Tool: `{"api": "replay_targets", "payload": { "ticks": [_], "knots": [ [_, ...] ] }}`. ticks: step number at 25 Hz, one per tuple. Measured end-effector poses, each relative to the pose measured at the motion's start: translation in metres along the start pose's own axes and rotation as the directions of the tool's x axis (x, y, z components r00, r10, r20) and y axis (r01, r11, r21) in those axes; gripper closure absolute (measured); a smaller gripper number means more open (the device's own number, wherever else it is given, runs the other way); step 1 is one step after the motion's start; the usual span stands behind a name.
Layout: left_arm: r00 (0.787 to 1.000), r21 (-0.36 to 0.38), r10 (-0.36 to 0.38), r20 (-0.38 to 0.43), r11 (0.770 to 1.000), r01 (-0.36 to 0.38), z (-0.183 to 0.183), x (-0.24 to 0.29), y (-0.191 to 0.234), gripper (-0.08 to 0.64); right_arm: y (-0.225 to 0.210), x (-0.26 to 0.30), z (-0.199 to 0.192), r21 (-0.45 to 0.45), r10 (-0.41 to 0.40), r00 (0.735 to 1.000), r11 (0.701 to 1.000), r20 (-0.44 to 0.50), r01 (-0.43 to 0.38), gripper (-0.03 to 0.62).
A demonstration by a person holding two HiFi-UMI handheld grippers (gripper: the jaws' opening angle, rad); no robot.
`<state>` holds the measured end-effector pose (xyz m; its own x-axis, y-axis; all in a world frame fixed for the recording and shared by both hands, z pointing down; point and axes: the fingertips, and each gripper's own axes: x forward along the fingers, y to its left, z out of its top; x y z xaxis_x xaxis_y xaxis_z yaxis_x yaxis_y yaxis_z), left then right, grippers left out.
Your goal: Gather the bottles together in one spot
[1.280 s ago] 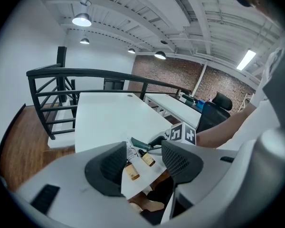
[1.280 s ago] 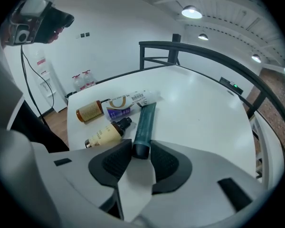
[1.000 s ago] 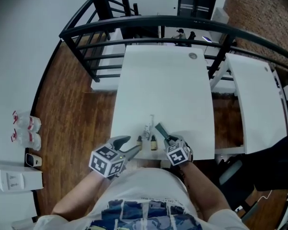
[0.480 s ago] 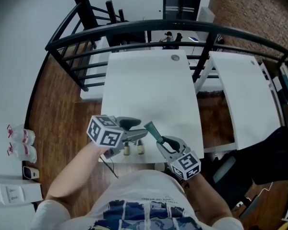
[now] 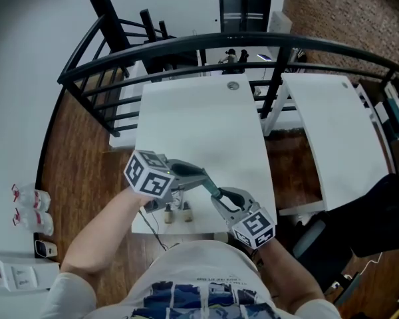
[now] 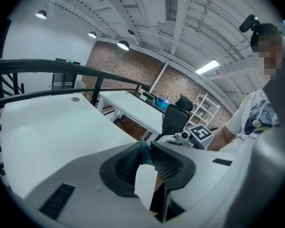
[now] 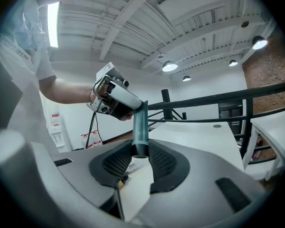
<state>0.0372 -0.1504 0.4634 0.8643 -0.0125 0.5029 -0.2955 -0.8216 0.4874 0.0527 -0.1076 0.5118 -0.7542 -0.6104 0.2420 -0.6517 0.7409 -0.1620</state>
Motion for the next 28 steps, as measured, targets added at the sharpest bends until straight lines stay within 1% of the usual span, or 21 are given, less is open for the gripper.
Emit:
{"api": "replay_targets", "payload": {
  "ticks": [2, 4, 5, 6, 7, 9, 11, 12, 13, 15, 18, 20, 22, 24, 26, 28],
  "knots": [
    [1.000, 0.039, 0.014, -0.019, 0.999, -0.013, 0.006, 0.004, 0.000, 0.499, -0.008, 0.003, 0.000, -0.018, -0.011, 1.000, 1.000, -0.021, 0.011, 0.468],
    [0.998, 0.093, 0.043, -0.039, 0.995, -0.040, 0.012, 0.008, 0.002, 0.502, -0.016, 0.007, -0.001, -0.031, -0.027, 0.998, 0.999, -0.052, 0.026, 0.466],
    [0.996, 0.123, 0.071, -0.047, 0.990, -0.065, 0.016, 0.009, 0.004, 0.503, -0.021, 0.009, -0.004, -0.028, -0.033, 0.997, 0.999, -0.075, 0.031, 0.465],
    [0.993, 0.158, 0.109, -0.050, 0.982, -0.100, 0.021, 0.009, 0.009, 0.505, -0.026, 0.011, -0.007, -0.020, -0.036, 0.994, 0.999, -0.102, 0.034, 0.435],
    [0.987, 0.198, 0.156, -0.049, 0.970, -0.143, 0.027, 0.008, 0.016, 0.506, -0.031, 0.012, -0.012, -0.013, -0.038, 0.991, 0.999, -0.130, 0.036, 0.399],
    [0.966, 0.275, 0.254, -0.041, 0.933, -0.233, 0.040, 0.005, 0.034, 0.506, -0.041, 0.013, -0.021, 0.004, -0.034, 0.984, 0.999, -0.172, 0.035, 0.344],
    [0.940, 0.325, 0.340, -0.033, 0.893, -0.312, 0.052, 0.002, 0.056, 0.506, -0.050, 0.009, -0.028, 0.024, -0.032, 0.981, 0.999, -0.193, 0.037, 0.336],
    [0.925, 0.338, 0.378, -0.030, 0.875, -0.347, 0.056, 0.000, 0.069, 0.506, -0.053, 0.007, -0.030, 0.032, -0.034, 0.978, 0.999, -0.204, 0.041, 0.336],
    [0.910, 0.340, 0.414, -0.027, 0.860, -0.381, 0.060, -0.002, 0.083, 0.506, -0.056, 0.005, -0.033, 0.039, -0.037, 0.975, 0.998, -0.218, 0.047, 0.336],
    [0.878, 0.318, 0.478, -0.023, 0.836, -0.447, 0.063, -0.004, 0.113, 0.506, -0.063, 0.000, -0.038, 0.053, -0.042, 0.969, 0.997, -0.243, 0.056, 0.336],
    [0.836, 0.242, 0.547, -0.024, 0.815, -0.527, 0.061, -0.004, 0.158, 0.506, -0.071, -0.006, -0.044, 0.074, -0.049, 0.964, 0.995, -0.262, 0.070, 0.336],
    [0.809, 0.207, 0.587, -0.033, 0.796, -0.569, 0.057, -0.002, 0.183, 0.506, -0.075, -0.008, -0.048, 0.086, -0.055, 0.959, 0.993, -0.279, 0.082, 0.334],
    [0.792, 0.178, 0.609, -0.043, 0.785, -0.594, 0.051, 0.008, 0.204, 0.506, -0.080, -0.010, -0.053, 0.091, -0.061, 0.951, 0.992, -0.302, 0.093, 0.325],
    [0.777, 0.171, 0.628, -0.050, 0.772, -0.613, 0.046, 0.022, 0.223, 0.506, -0.085, -0.013, -0.058, 0.093, -0.066, 0.944, 0.991, -0.323, 0.101, 0.316],
    [0.749, 0.187, 0.660, -0.059, 0.744, -0.641, 0.043, 0.030, 0.242, 0.506, -0.089, -0.015, -0.062, 0.095, -0.064, 0.939, 0.990, -0.337, 0.102, 0.289],
    [0.723, 0.188, 0.687, -0.076, 0.722, -0.666, 0.038, 0.034, 0.258, 0.506, -0.087, -0.014, -0.063, 0.105, -0.051, 0.934, 0.990, -0.353, 0.094, 0.285]
  ]
}}
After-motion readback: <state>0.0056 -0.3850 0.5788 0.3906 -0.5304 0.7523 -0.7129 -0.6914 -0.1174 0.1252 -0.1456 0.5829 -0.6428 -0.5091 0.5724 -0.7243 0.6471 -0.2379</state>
